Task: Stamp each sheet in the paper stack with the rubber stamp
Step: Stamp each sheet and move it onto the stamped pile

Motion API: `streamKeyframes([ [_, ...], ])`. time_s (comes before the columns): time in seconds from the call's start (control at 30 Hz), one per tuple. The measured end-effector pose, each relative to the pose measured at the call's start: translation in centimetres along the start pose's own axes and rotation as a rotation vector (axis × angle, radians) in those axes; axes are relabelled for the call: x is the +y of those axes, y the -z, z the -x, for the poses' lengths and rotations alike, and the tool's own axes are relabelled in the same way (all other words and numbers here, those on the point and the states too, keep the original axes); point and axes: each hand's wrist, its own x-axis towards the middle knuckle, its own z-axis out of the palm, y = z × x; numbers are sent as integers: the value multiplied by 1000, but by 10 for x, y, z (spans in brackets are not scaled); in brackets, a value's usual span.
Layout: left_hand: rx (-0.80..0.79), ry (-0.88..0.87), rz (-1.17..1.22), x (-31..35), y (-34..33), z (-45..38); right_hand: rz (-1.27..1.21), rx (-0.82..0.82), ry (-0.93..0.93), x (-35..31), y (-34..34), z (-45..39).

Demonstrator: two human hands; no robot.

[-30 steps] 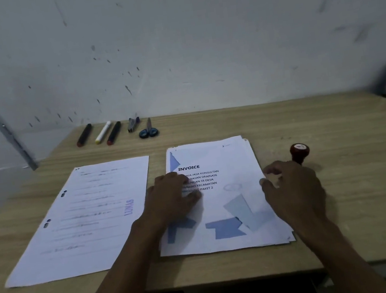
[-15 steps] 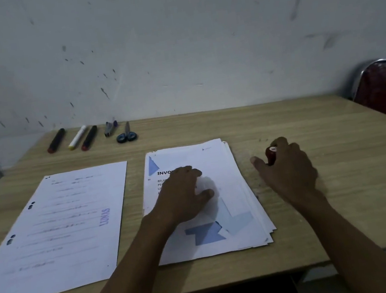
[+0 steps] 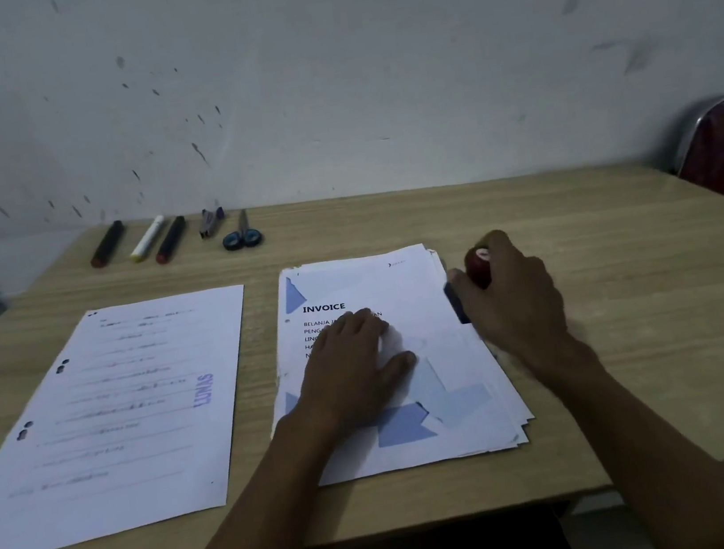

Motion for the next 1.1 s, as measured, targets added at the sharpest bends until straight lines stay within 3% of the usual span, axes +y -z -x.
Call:
streamKeyframes([
  [0.47,9,2,-44,-3,-5,2,225,-109,56,-7,-43,8],
  [0.87,29,-16,-49,-4,-5,2,492,84,119,-16,-47,10],
  [1.1,25,-23,-46,-6,-7,1,529,46,162,-14,-50,7],
])
